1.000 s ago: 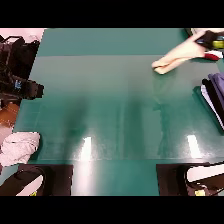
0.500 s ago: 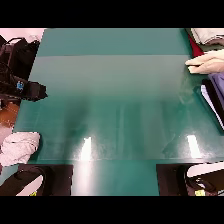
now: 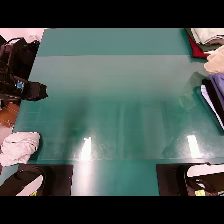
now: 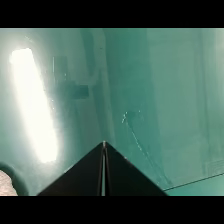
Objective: Fold the shirts.
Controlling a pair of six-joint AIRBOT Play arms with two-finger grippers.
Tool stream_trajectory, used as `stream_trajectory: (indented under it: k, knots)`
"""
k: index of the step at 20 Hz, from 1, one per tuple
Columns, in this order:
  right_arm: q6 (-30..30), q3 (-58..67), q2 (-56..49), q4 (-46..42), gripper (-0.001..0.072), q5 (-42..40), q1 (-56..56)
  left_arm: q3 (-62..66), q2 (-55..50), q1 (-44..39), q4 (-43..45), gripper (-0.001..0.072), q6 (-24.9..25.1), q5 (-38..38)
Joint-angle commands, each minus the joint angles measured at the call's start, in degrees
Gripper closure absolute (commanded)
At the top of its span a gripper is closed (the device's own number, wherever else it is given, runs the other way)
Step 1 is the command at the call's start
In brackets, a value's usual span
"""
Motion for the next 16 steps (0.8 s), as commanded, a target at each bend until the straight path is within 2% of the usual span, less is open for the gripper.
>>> stream_trajectory:
  k: [1, 4, 6, 11, 16]
  knots:
    - [-0.83, -0.02, 2.6, -0.79, 0.0701, 1.55, -0.07, -0.02, -0.02, 0.0, -0.15, 0.0675, -0.11, -0.04]
    - [-0.79, -0.02, 4.55, -3.72, 0.0701, 7.17, -0.94, -0.02, -0.02, 0.0, -0.15, 0.0675, -0.07, -0.04]
    - [1.25, -0.02, 5.57, -6.6, 0.07, 11.76, -2.4, -0.02, -0.02, 0.0, -0.13, 0.0675, 0.07, 0.0]
    - [12.79, -0.02, 6.99, -13.64, 0.0699, 24.57, -9.05, -0.02, -0.02, 0.0, -0.13, 0.0675, 0.11, -0.02]
    - [27.23, -0.04, 7.04, -23.26, 0.0698, 38.53, -16.28, -0.02, -0.02, 0.0, -0.13, 0.0675, 0.5, -0.04]
